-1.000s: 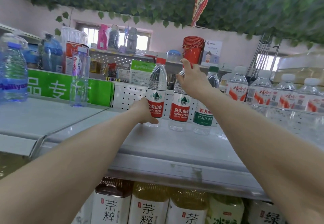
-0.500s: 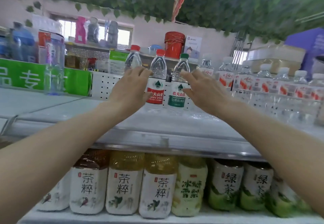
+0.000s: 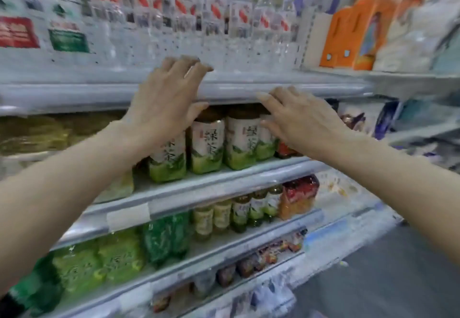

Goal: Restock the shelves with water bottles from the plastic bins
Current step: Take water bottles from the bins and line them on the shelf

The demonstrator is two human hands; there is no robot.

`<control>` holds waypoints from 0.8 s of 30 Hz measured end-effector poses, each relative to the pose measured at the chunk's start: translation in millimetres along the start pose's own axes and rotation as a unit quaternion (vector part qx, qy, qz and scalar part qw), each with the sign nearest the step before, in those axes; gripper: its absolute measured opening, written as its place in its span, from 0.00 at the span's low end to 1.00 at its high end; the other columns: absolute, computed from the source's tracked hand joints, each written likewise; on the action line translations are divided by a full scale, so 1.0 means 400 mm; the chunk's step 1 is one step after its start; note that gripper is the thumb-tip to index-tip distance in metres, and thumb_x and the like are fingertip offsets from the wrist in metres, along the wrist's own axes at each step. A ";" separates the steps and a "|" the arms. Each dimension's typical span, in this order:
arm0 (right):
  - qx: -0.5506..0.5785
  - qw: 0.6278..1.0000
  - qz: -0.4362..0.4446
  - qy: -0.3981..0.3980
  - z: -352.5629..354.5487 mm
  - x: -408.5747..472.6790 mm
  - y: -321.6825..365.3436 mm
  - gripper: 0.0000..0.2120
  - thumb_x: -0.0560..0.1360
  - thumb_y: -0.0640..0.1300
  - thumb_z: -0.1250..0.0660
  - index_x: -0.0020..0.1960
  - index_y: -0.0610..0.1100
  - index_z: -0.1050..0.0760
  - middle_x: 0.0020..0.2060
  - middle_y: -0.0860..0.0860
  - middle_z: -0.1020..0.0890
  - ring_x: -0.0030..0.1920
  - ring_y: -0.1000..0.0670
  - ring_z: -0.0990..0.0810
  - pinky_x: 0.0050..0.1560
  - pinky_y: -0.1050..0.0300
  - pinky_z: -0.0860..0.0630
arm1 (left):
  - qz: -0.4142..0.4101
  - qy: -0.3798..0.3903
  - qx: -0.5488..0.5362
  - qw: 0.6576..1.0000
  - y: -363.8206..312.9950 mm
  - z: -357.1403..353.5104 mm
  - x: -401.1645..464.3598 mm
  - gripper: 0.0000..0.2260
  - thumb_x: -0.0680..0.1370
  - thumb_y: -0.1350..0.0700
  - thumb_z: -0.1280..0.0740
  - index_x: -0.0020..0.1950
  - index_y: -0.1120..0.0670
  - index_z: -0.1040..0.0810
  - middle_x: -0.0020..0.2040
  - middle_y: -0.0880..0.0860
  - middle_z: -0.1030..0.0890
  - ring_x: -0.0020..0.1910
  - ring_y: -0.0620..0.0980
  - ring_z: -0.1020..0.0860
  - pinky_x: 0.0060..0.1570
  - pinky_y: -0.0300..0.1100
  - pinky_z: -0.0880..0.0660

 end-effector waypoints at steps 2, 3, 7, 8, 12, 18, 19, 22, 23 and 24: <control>-0.006 1.000 -0.011 0.024 -0.047 -0.135 -0.084 0.27 0.78 0.54 0.44 0.70 0.38 0.32 0.54 0.40 0.23 0.49 0.38 0.23 0.44 0.44 0.24 | -0.020 0.003 -0.026 0.999 -0.145 -0.073 0.011 0.28 0.73 0.52 0.28 0.70 0.57 0.31 0.66 0.61 0.28 0.62 0.63 0.29 0.57 0.57 0.29; -0.006 0.999 -0.011 0.036 -0.070 -0.203 -0.120 0.26 0.79 0.53 0.43 0.71 0.38 0.33 0.54 0.40 0.23 0.49 0.38 0.24 0.44 0.44 0.24 | -0.030 0.007 -0.040 0.999 -0.217 -0.111 0.013 0.28 0.73 0.53 0.27 0.70 0.58 0.31 0.66 0.61 0.28 0.61 0.64 0.29 0.59 0.56 0.30; 0.026 0.995 -0.016 0.090 -0.156 -0.470 -0.238 0.26 0.78 0.54 0.41 0.70 0.39 0.33 0.55 0.40 0.24 0.50 0.37 0.24 0.43 0.42 0.23 | -0.069 0.051 -0.102 0.991 -0.497 -0.284 -0.009 0.27 0.73 0.53 0.28 0.69 0.59 0.31 0.66 0.62 0.28 0.62 0.64 0.30 0.63 0.54 0.33; 0.034 0.994 -0.025 0.103 -0.179 -0.529 -0.262 0.25 0.78 0.54 0.41 0.69 0.39 0.32 0.54 0.40 0.23 0.50 0.37 0.24 0.43 0.43 0.23 | -0.072 0.067 -0.119 0.988 -0.559 -0.329 -0.018 0.27 0.74 0.53 0.29 0.69 0.59 0.31 0.66 0.62 0.28 0.63 0.64 0.30 0.64 0.54 0.33; 0.069 0.985 -0.054 0.151 -0.284 -0.737 -0.326 0.26 0.77 0.55 0.45 0.67 0.39 0.29 0.52 0.40 0.22 0.46 0.37 0.23 0.38 0.46 0.24 | -0.055 0.128 -0.200 0.970 -0.782 -0.489 -0.076 0.27 0.73 0.52 0.28 0.69 0.57 0.30 0.66 0.59 0.28 0.64 0.62 0.30 0.63 0.54 0.32; 0.147 0.957 -0.107 0.225 -0.519 -1.034 -0.306 0.26 0.76 0.54 0.45 0.66 0.40 0.27 0.50 0.40 0.22 0.42 0.37 0.23 0.39 0.47 0.26 | -0.073 0.232 -0.278 0.929 -1.021 -0.745 -0.267 0.26 0.72 0.53 0.27 0.68 0.56 0.29 0.64 0.57 0.27 0.63 0.59 0.29 0.62 0.50 0.32; 0.162 0.950 -0.124 0.235 -0.564 -1.086 -0.288 0.25 0.76 0.54 0.45 0.65 0.40 0.27 0.50 0.40 0.22 0.42 0.37 0.23 0.39 0.47 0.26 | -0.074 0.250 -0.287 0.921 -1.049 -0.792 -0.312 0.26 0.73 0.53 0.28 0.68 0.56 0.29 0.65 0.57 0.27 0.63 0.59 0.29 0.62 0.52 0.31; 0.219 0.923 -0.185 0.256 -0.703 -1.248 -0.200 0.23 0.75 0.51 0.38 0.64 0.40 0.25 0.51 0.40 0.21 0.41 0.37 0.22 0.38 0.48 0.23 | -0.074 0.290 -0.310 0.902 -1.122 -0.923 -0.469 0.22 0.73 0.52 0.31 0.66 0.56 0.27 0.63 0.56 0.26 0.61 0.59 0.28 0.60 0.52 0.29; 0.233 0.913 -0.204 0.266 -0.750 -1.306 -0.163 0.22 0.75 0.51 0.38 0.64 0.40 0.25 0.52 0.41 0.21 0.42 0.38 0.21 0.39 0.48 0.23 | -0.076 0.305 -0.312 0.897 -1.146 -0.967 -0.531 0.21 0.73 0.52 0.33 0.65 0.56 0.27 0.62 0.56 0.25 0.60 0.59 0.27 0.58 0.50 0.29; 0.244 0.901 -0.221 0.284 -0.797 -1.366 -0.121 0.22 0.75 0.51 0.39 0.65 0.41 0.26 0.53 0.41 0.21 0.42 0.38 0.21 0.39 0.48 0.23 | -0.077 0.324 -0.314 0.889 -1.170 -1.012 -0.597 0.20 0.73 0.51 0.34 0.63 0.56 0.26 0.60 0.55 0.25 0.58 0.59 0.26 0.56 0.49 0.30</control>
Point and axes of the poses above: each hand's wrist, its own x-axis towards the middle knuckle, its own z-axis out of the back of the hand, y = z × x, the point moved 3 cm from there along x, towards the middle knuckle
